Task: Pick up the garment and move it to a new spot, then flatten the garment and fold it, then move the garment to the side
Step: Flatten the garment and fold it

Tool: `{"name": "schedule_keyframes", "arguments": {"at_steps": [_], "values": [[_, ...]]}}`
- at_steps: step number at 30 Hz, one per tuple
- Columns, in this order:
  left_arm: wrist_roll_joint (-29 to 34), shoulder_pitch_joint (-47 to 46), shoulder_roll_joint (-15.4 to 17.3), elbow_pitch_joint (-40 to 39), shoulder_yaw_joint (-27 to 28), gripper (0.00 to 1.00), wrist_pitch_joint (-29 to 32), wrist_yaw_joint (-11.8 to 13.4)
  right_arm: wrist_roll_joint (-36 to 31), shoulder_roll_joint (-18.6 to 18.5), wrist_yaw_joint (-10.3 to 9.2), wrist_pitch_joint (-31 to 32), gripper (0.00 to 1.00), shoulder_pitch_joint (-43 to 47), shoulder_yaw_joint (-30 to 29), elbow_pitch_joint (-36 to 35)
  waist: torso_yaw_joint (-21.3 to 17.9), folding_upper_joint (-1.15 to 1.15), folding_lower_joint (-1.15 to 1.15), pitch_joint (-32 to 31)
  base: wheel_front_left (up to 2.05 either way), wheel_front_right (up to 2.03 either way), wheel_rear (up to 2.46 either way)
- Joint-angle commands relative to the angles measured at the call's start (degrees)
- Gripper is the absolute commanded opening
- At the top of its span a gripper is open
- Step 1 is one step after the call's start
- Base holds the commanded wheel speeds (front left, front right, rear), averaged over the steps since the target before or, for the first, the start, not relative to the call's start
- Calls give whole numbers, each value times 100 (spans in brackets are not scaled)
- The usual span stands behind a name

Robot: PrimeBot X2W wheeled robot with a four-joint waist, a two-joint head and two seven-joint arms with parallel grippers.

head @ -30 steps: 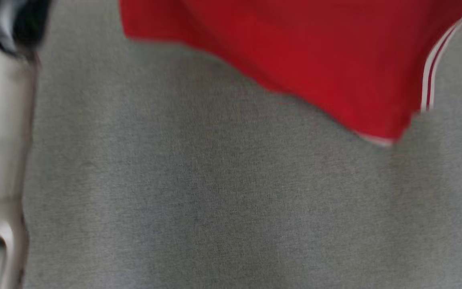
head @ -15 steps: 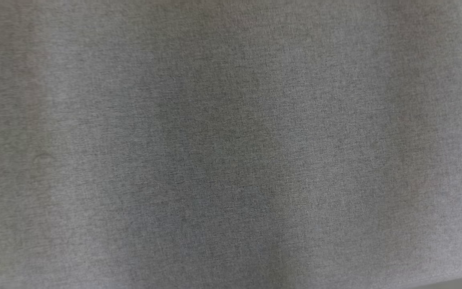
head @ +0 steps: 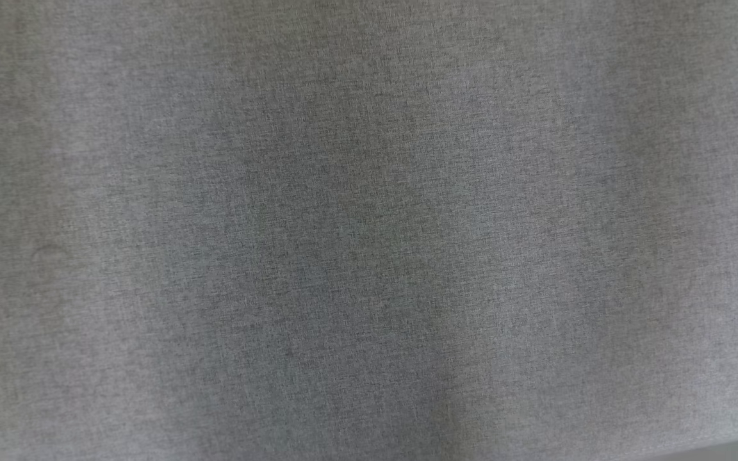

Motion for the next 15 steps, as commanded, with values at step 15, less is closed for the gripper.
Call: {"name": "schedule_keyframes", "arguments": {"at_steps": [15], "values": [[31,-313,-43,738,-211,0,-504,-127,311,29,-13,-234,0,-321,505,550,-38,0,0,93,0,0,0]]}}
